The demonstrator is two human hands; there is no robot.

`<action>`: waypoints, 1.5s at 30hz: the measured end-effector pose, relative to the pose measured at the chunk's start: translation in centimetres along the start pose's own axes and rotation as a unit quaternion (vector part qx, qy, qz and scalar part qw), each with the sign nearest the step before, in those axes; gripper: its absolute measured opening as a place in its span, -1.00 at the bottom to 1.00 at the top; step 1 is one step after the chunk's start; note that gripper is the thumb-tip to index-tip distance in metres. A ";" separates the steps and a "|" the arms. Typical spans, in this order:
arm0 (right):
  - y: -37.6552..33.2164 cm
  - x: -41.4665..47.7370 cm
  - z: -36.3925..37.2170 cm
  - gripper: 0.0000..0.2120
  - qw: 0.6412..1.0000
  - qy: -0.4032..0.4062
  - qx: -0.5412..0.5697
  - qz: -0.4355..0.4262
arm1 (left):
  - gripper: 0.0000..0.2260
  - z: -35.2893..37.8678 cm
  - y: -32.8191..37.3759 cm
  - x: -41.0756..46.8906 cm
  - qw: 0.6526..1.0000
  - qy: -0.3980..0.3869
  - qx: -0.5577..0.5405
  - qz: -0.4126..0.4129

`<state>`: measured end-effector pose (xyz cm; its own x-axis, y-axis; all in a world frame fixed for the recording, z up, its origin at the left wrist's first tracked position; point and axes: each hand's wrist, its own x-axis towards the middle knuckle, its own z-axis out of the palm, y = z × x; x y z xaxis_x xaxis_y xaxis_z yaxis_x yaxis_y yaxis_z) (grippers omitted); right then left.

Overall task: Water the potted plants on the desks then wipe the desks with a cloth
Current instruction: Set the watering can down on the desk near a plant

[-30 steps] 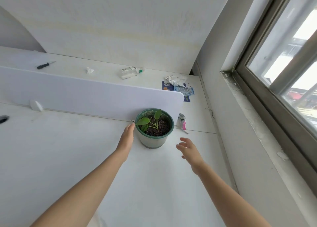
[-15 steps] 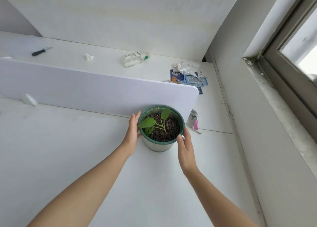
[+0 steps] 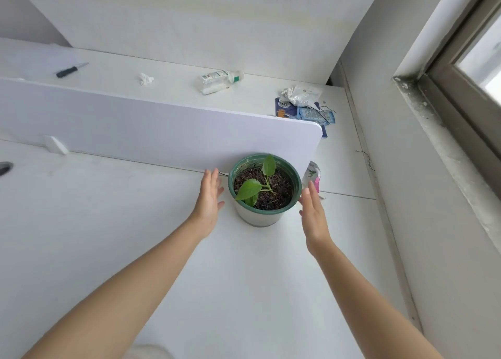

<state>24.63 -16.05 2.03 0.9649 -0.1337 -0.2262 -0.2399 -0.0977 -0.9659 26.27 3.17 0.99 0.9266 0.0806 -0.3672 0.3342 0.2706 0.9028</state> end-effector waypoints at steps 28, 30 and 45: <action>0.0 -12.8 2.7 -0.63 0.990 -0.003 -0.131 -0.048 | -0.78 -3.7 5.4 -12.2 0.973 0.052 0.220 0.035; 0.4 -15.5 3.2 -0.66 0.990 -0.020 -0.134 -0.046 | -0.85 -5.2 5.8 -15.5 0.974 0.065 0.205 0.069; 6.2 -30.0 7.5 -0.87 0.961 -0.186 -0.199 -0.044 | -0.58 -16.8 -5.3 -32.4 0.842 0.491 0.065 0.212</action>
<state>-5.02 -5.26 1.93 0.9373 0.2468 -0.2460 -0.1057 -0.4712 -0.8756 -8.43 15.25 4.38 0.3992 0.9158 0.0442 0.0838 -0.0844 0.9929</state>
